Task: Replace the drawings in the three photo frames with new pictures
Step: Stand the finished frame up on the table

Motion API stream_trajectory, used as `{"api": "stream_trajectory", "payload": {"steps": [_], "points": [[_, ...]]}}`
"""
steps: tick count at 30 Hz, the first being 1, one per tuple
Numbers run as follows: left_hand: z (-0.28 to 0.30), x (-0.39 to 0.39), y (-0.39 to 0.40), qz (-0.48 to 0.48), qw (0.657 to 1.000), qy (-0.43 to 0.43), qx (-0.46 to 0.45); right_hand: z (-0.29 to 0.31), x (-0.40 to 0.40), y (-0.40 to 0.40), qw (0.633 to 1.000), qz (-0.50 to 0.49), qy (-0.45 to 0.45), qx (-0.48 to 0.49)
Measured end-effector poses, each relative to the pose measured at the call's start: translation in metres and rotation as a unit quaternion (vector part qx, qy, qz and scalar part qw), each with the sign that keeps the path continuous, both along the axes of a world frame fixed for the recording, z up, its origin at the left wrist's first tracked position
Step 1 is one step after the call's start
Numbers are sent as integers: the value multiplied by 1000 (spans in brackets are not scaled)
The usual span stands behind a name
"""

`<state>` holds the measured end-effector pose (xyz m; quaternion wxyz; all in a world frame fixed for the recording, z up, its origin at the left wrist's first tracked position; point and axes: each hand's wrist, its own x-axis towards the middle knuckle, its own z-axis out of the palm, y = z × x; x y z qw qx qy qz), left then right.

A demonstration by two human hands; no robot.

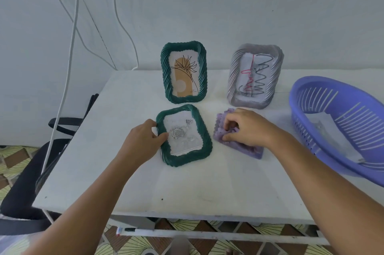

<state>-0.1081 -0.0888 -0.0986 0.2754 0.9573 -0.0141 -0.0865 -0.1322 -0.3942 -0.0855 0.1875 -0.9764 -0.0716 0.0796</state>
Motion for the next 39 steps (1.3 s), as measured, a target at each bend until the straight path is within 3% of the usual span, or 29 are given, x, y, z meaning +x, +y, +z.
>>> {"api": "stream_trajectory", "payload": {"steps": [5,9,12,16,20,29,34,39], "points": [[3,7,12,-45,998,31,-32,-12,4,2,998,-39,-44,32],[10,19,32,-126,986,105,-29,-5,10,8,972,-112,-75,191],[11,25,39,-153,980,129,-5,8,19,34,964,-82,-76,239],[7,26,40,-158,980,120,4,7,28,80,977,12,-83,196],[4,25,40,-147,984,105,-8,-16,28,108,985,102,-105,90],[-1,27,36,-140,986,95,4,-42,24,112,979,74,-147,120],[-4,28,35,-140,986,90,5,-34,18,94,973,166,-111,117],[-4,28,35,-140,985,97,10,-36,30,98,981,65,-147,105]]}}
